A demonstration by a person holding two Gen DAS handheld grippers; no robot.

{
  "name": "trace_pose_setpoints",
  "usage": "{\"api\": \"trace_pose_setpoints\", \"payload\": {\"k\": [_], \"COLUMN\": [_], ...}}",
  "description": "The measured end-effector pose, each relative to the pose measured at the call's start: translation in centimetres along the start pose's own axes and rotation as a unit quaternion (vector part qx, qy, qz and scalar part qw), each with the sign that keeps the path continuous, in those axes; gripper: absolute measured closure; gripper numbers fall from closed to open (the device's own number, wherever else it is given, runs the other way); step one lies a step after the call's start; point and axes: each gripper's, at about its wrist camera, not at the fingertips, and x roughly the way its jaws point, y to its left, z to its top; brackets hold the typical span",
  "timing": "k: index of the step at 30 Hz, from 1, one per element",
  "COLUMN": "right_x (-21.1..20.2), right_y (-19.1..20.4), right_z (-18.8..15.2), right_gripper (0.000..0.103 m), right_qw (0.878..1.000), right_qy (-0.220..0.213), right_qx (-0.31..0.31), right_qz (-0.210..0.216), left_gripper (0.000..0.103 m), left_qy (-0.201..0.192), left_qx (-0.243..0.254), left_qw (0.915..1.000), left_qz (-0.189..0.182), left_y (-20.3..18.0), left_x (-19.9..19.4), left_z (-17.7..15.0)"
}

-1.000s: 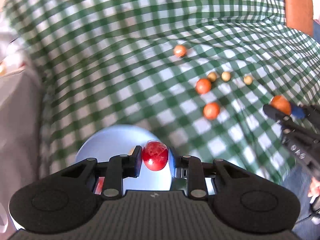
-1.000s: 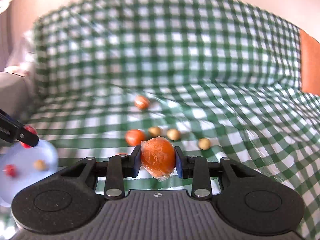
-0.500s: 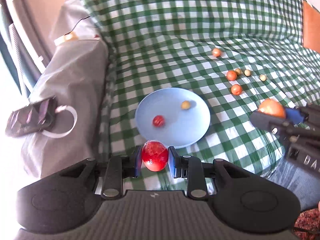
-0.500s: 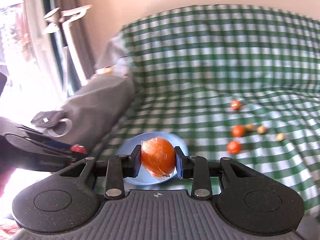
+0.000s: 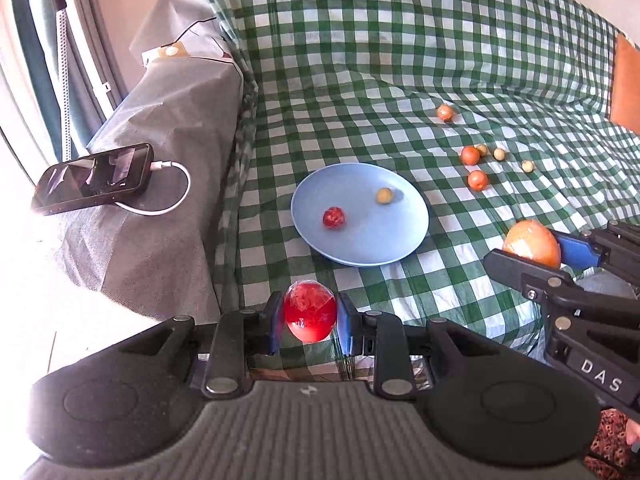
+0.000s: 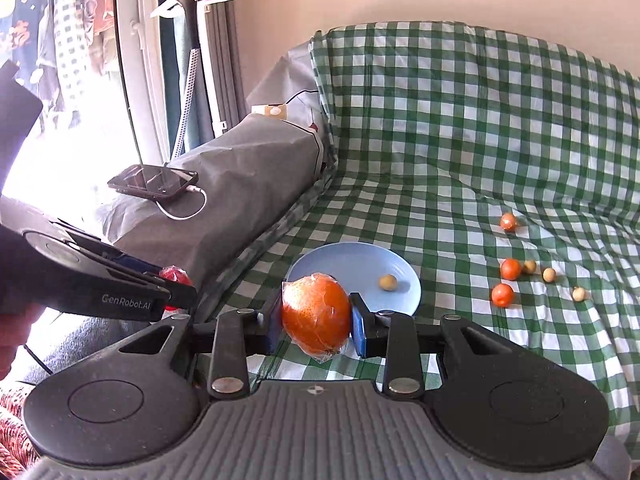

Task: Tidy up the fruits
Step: 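Carry both fruits to the blue plate and open both tools over it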

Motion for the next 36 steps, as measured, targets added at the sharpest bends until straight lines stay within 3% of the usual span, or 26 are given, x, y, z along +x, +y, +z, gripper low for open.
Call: {"api": "trace_pose_setpoints", "payload": {"k": [24,36], "right_x": [1.9,3.9], "right_y": [-0.1,-1.2], "right_z": [0.2,0.4], "right_gripper": [0.068,0.068], "right_qw": [1.0,0.999], "right_qy": [0.023,0.039], "right_qx": [-0.012,0.002], "right_qz": [-0.006,-0.011], "left_gripper": [0.073,0.073], "left_qy": [0.006,0.007], "left_qx": [-0.009,-0.016], "left_qw": [0.9999,0.9998], "left_qz": [-0.008,-0.009], "left_y": [0.4,0.3], "left_x": [0.9,3.1], "left_z": [0.0,2.7]}}
